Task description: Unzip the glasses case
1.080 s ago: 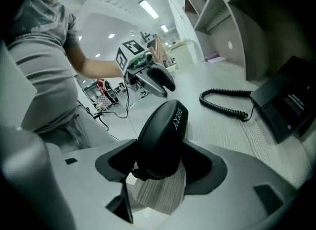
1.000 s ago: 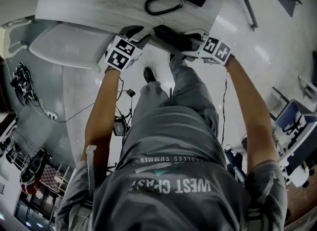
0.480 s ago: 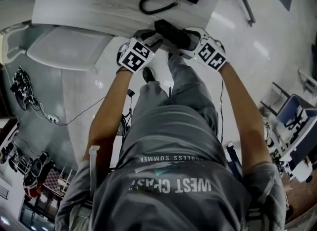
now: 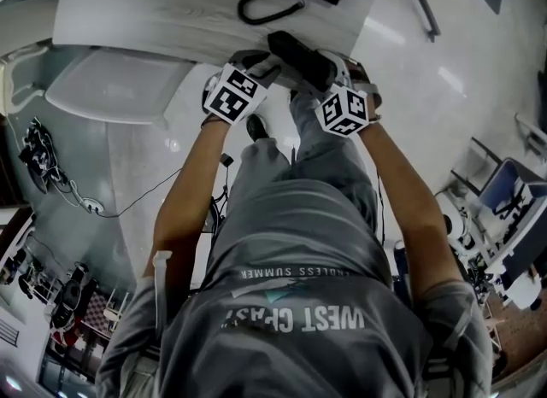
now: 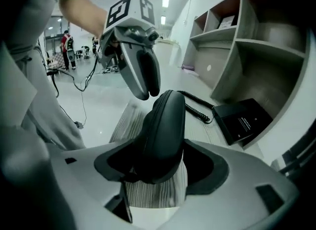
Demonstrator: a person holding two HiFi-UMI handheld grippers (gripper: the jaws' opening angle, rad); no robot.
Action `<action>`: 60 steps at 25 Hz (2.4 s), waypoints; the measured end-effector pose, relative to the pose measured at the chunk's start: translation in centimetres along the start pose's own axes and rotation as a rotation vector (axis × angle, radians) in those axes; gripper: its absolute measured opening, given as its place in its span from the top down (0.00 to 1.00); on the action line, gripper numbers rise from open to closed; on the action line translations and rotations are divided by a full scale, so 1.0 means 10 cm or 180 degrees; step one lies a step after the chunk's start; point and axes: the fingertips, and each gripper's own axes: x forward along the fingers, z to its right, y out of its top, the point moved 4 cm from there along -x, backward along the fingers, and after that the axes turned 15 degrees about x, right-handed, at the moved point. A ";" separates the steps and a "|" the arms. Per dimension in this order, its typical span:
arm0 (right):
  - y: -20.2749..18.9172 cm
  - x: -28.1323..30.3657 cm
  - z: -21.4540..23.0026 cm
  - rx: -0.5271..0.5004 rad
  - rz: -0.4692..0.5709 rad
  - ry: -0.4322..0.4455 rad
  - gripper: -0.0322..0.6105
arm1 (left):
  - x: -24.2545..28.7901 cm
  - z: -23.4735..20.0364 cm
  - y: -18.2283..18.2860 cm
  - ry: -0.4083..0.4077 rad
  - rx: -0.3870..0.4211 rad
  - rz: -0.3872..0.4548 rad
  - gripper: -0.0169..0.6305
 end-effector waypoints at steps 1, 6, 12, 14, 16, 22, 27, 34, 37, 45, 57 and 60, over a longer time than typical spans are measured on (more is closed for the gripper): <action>0.00 0.00 0.02 0.0077 0.0031 0.0027 0.48 | -0.01 0.00 -0.01 -0.0016 -0.0020 0.0019 0.78; 0.06 -0.16 -0.03 0.0242 0.0290 0.0425 0.49 | -0.16 -0.08 -0.09 -0.0144 -0.0268 0.0189 0.77; 0.18 -0.52 -0.13 0.0022 0.0428 0.0690 0.50 | -0.33 -0.18 -0.28 0.0011 0.0462 -0.0252 0.75; 0.27 -0.65 -0.17 -0.0025 0.0465 0.0796 0.50 | -0.34 -0.18 -0.29 0.0030 0.0691 -0.0292 0.75; 0.37 -0.78 -0.21 -0.0057 0.0519 0.0888 0.50 | -0.33 -0.15 -0.26 0.0029 0.0921 -0.0291 0.74; 0.62 -1.10 -0.41 -0.0126 0.0597 0.1074 0.50 | -0.48 0.06 -0.02 0.0232 0.1476 0.0097 0.79; 0.67 -1.16 -0.50 -0.0151 0.0539 0.1112 0.50 | -0.69 0.16 0.05 0.0331 0.1725 0.0315 0.97; 0.73 -1.25 -0.61 -0.0161 0.0502 0.1250 0.50 | -0.86 0.32 -0.03 0.0178 0.1995 0.0243 0.94; 0.76 -1.29 -0.69 -0.0125 0.0478 0.1364 0.50 | -0.95 0.32 -0.06 0.0195 0.2096 0.0264 0.77; 0.88 -1.50 -0.93 0.0142 0.0441 0.1803 0.50 | -1.20 0.77 -0.16 -0.0414 0.3031 0.0131 0.76; 0.79 -1.57 -0.98 0.0343 0.0394 0.1836 0.50 | -1.30 0.86 -0.10 -0.0314 0.2728 0.0374 0.94; 0.76 -1.57 -0.94 0.0435 0.0361 0.1869 0.50 | -1.35 0.84 -0.10 -0.0193 0.2789 0.0289 0.94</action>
